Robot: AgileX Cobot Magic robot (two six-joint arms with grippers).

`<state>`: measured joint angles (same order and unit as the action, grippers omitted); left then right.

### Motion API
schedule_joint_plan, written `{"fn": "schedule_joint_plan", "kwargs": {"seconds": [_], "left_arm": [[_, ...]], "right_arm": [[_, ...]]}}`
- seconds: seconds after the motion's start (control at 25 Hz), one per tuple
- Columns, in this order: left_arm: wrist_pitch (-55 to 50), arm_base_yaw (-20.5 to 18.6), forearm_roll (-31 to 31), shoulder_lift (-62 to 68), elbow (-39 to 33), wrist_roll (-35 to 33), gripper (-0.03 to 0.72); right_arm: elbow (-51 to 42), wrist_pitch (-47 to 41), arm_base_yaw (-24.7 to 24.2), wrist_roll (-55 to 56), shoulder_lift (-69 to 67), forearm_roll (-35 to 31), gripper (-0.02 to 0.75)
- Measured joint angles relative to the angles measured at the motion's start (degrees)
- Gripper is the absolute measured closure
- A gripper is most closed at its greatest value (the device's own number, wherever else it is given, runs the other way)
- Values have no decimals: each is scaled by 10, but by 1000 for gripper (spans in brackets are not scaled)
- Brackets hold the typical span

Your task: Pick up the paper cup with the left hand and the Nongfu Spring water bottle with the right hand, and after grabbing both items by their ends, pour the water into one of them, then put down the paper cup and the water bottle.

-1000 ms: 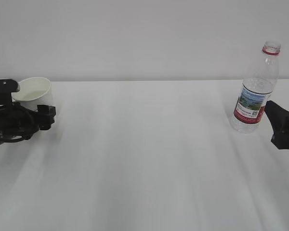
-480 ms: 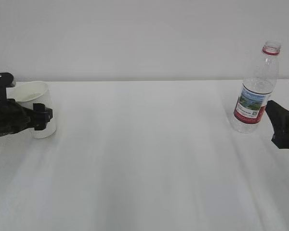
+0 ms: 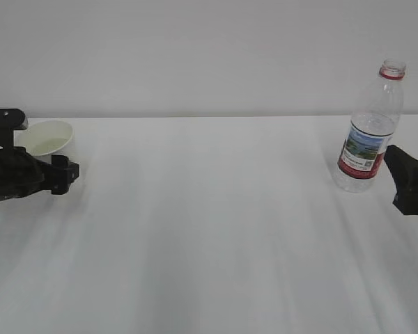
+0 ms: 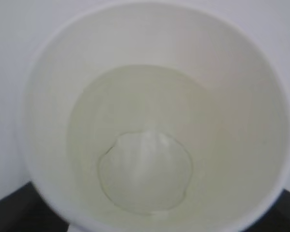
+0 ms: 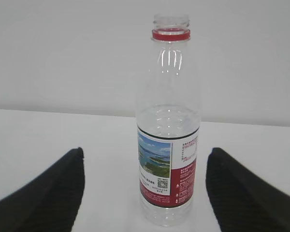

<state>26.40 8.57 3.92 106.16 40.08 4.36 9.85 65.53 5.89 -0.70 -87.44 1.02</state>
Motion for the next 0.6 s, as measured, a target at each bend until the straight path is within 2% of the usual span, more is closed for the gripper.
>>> {"fn": "schedule_joint_plan", "kwargs": {"seconds": [0.16, 0.4, 0.6], "left_arm": [[-22, 0, -6, 1, 0, 0, 1], [-54, 0, -6, 1, 0, 0, -5], [-123, 0, 4, -8, 0, 0, -5]], "right_arm": [[0, 0, 0, 0, 0, 0, 149], [0, 0, 0, 0, 0, 0, 150], [0, 0, 0, 0, 0, 0, 149]]}}
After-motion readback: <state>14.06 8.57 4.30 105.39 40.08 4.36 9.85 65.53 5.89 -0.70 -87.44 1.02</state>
